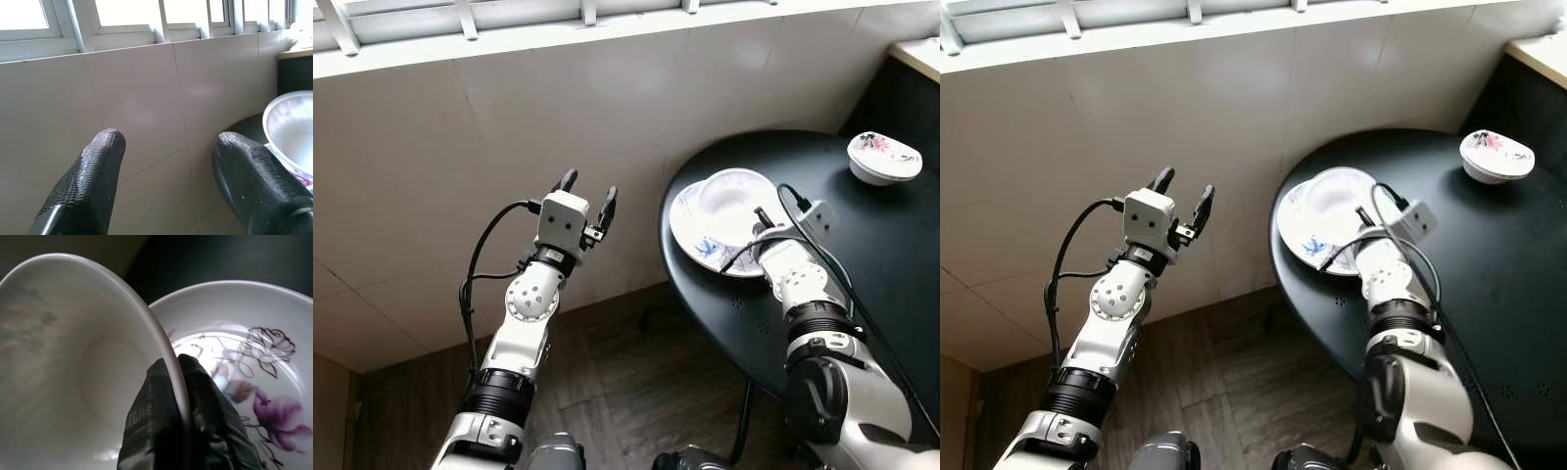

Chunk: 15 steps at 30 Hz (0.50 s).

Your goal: Kitchen organization

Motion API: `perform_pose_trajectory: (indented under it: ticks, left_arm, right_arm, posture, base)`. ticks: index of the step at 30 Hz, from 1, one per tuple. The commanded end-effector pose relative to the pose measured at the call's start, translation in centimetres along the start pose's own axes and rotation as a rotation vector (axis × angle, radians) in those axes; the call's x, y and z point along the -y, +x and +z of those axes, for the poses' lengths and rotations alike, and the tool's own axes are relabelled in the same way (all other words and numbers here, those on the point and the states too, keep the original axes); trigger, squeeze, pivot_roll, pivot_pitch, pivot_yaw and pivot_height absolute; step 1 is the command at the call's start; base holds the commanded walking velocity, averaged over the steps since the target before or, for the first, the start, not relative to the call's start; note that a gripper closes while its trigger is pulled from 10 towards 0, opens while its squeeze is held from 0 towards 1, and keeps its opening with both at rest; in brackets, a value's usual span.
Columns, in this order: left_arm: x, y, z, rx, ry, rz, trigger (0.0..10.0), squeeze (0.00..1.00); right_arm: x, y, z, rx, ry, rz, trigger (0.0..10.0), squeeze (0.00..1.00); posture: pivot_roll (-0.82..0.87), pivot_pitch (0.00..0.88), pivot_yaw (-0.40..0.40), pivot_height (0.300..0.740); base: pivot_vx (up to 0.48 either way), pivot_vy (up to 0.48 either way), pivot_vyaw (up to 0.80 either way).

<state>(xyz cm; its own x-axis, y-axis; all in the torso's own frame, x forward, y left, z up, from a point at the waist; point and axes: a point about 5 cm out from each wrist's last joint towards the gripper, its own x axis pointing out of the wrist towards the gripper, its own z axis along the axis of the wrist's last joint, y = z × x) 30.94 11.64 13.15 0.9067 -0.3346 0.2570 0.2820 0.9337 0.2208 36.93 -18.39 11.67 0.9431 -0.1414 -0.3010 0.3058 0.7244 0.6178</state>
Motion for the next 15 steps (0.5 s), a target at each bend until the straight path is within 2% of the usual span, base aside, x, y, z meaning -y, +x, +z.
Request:
perform_pose_trajectory:
  ticks: [1,2,4,8,11,13,15]
  left_arm:
    - [0.2,0.0,-0.2,-0.014,0.003,-0.009,10.0,0.0]
    - [0.2,0.0,-0.2,-0.014,0.003,-0.009,10.0,0.0]
    - [0.2,0.1,-0.2,-0.014,0.005,-0.008,10.0,0.0]
    - [0.1,0.1,-0.2,-0.013,0.006,-0.006,10.0,0.0]
    - [0.1,0.1,-0.1,-0.008,0.003,-0.004,10.0,0.0]
    - [0.0,0.1,-0.1,-0.004,0.0,-0.003,10.0,0.0]
    - [0.0,0.1,0.0,-0.004,-0.002,-0.003,10.0,0.0]
  right_arm:
    - [-1.4,-0.3,1.5,0.095,-0.054,0.078,0.0,0.0]
    - [-1.4,-0.3,1.5,0.095,-0.054,0.078,0.0,0.0]
    - [-2.5,-0.9,2.5,0.193,-0.122,0.151,0.0,0.0]
    - [-3.6,-1.6,3.2,0.269,-0.155,0.232,0.0,0.0]
    - [-4.6,-2.6,3.3,0.309,-0.199,0.309,0.0,0.0]
    - [-5.5,-3.5,2.8,0.331,-0.283,0.386,0.0,0.0]
    - [-6.1,-4.0,2.5,0.342,-0.318,0.439,0.0,0.0]
  posture:
    - [0.18,0.0,-0.066,0.74]
    - [0.18,0.0,-0.066,0.74]
    - [0.18,0.0,-0.066,0.74]
    - [0.18,0.0,-0.066,0.74]
    - [0.18,0.0,-0.066,0.74]
    - [0.17,0.0,-0.066,0.74]
    - [0.17,0.0,-0.065,0.74]
  base:
    - [0.0,0.0,0.0]
    - [0.0,0.0,0.0]
    - [0.0,0.0,0.0]
    - [0.0,0.0,0.49]
    - [0.0,0.0,0.8]
    - [0.0,0.0,0.8]
    - [0.0,0.0,0.8]
